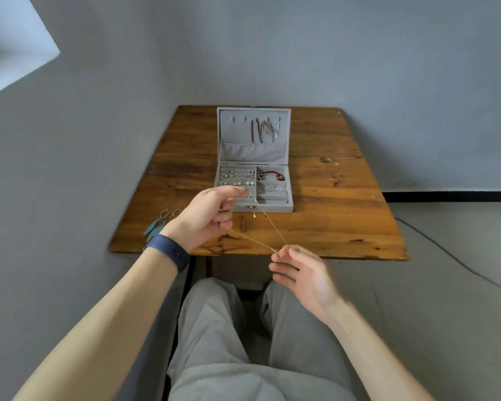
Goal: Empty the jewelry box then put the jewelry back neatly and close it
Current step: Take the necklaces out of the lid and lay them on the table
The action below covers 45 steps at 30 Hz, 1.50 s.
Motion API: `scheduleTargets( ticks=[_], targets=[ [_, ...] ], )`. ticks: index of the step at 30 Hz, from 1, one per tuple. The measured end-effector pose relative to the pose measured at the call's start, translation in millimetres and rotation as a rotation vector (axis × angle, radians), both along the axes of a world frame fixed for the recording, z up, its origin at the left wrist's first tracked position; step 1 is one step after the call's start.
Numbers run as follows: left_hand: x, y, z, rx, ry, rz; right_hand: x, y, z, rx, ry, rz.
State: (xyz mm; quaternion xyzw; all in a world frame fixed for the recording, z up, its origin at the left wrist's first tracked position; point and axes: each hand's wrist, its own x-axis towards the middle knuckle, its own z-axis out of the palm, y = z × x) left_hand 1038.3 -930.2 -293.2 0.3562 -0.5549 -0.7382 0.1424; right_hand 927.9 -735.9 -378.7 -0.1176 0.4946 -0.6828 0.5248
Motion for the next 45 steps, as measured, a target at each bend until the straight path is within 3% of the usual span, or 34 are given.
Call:
scheduleTargets(
  ticks=[4,12,23,31,38,45],
  targets=[
    [-11.0,6.9,-15.0,0.141,-0.015,-0.005,-1.4,8.0,-11.8,0.020,-0.034,-0.075],
    [-41.7,19.3,-17.5,0.249,0.026,-0.085,-13.9,27.9,-27.7,0.093,0.189,-0.087],
    [-86.7,27.0,-9.9,0.155,-0.046,-0.158,-32.4,55.2,-25.7,0.146,0.404,-0.082],
    [-109.0,37.0,-16.4,0.142,-0.071,-0.210,-42.3,69.4,-29.2,0.140,0.322,-0.204],
    [-132.7,49.6,-13.5,0.162,-0.023,-0.290,-55.8,78.5,-31.2,0.088,0.123,-0.308],
    [-163.4,54.7,-22.1,0.113,-0.058,-0.230,-72.4,87.4,-31.4,0.096,0.228,-0.372]
  ],
)
